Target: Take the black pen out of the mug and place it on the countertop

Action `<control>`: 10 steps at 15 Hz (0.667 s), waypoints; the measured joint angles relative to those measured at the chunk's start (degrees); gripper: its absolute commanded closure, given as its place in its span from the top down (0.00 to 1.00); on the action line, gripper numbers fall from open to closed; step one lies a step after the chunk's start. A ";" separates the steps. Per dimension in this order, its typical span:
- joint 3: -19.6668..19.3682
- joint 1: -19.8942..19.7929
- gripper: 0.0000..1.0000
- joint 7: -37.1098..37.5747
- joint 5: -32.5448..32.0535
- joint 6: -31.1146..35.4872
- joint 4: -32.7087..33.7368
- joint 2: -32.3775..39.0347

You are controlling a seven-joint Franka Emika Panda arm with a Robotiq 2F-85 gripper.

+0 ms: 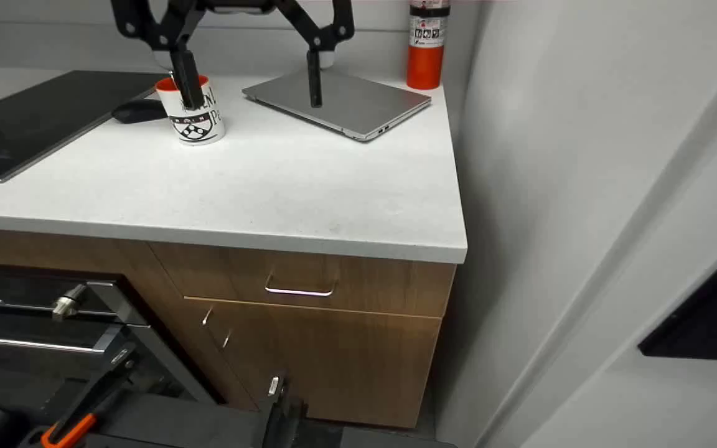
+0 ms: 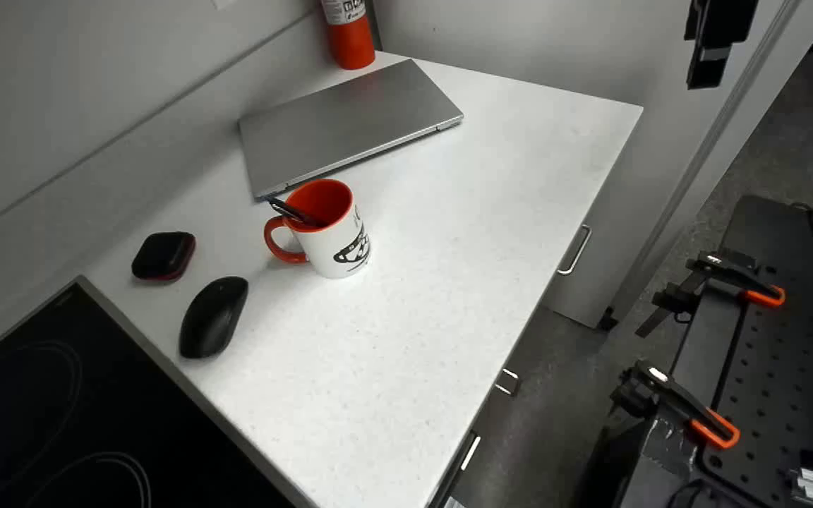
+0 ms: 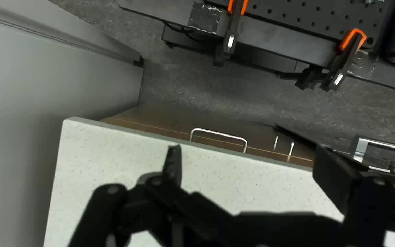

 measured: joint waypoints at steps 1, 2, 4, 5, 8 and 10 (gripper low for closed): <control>0.00 0.00 1.00 0.00 0.00 0.00 0.00 0.01; 0.00 0.00 1.00 0.00 0.00 0.00 0.00 0.01; 0.00 0.00 1.00 0.00 0.00 0.00 0.00 0.01; 0.01 0.00 1.00 0.00 0.00 0.00 0.00 0.02; 0.62 0.74 1.00 0.05 1.64 3.22 0.03 -0.01; 2.03 2.74 1.00 0.11 5.22 8.96 0.20 0.02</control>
